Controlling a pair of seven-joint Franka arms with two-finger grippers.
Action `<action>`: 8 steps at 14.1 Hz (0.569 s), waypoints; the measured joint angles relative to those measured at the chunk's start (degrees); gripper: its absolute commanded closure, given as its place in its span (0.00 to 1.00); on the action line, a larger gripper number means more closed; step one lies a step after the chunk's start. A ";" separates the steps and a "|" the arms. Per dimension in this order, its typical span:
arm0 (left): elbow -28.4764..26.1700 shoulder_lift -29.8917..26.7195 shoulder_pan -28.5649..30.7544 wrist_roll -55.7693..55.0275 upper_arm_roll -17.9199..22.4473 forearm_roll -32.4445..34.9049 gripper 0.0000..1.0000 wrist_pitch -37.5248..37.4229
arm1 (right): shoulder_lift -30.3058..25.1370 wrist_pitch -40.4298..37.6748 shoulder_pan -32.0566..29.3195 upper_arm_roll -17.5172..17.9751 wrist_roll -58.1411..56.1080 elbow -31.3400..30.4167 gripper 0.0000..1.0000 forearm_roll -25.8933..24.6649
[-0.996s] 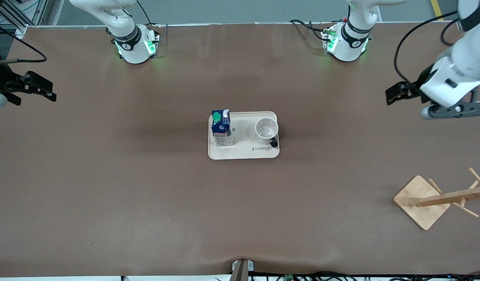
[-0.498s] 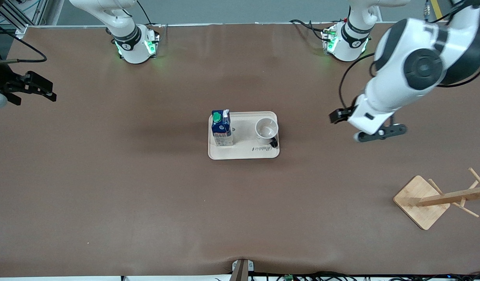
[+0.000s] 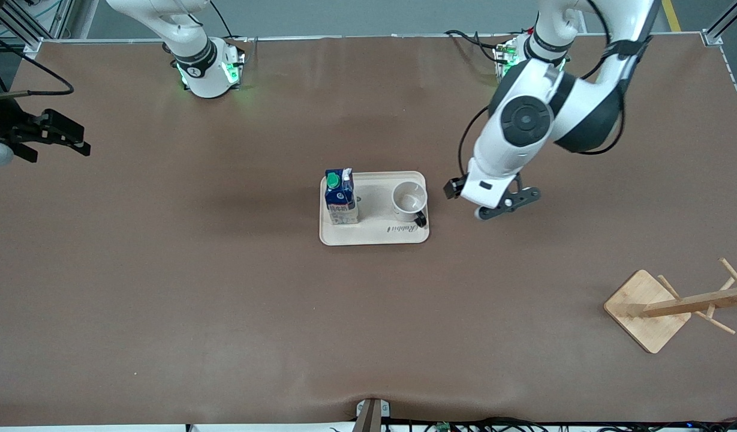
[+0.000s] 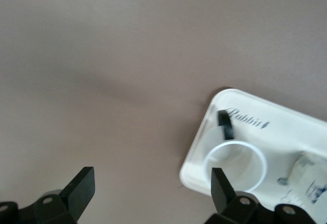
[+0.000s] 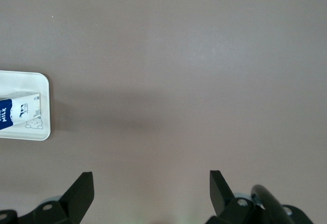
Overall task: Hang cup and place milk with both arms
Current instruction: 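Move the left gripper over the white mug on the tray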
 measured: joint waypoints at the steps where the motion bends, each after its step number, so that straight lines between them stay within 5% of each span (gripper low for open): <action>1: -0.90 0.98 -0.88 -2.16 -0.02 0.00 0.00 2.85 | 0.18 -0.77 0.00 0.03 -0.03 -0.15 0.00 0.29; 8: -2.62 7.32 -5.56 -14.27 -0.02 0.00 0.05 12.23 | 4.34 -5.60 0.48 0.51 -0.12 -0.65 0.00 0.63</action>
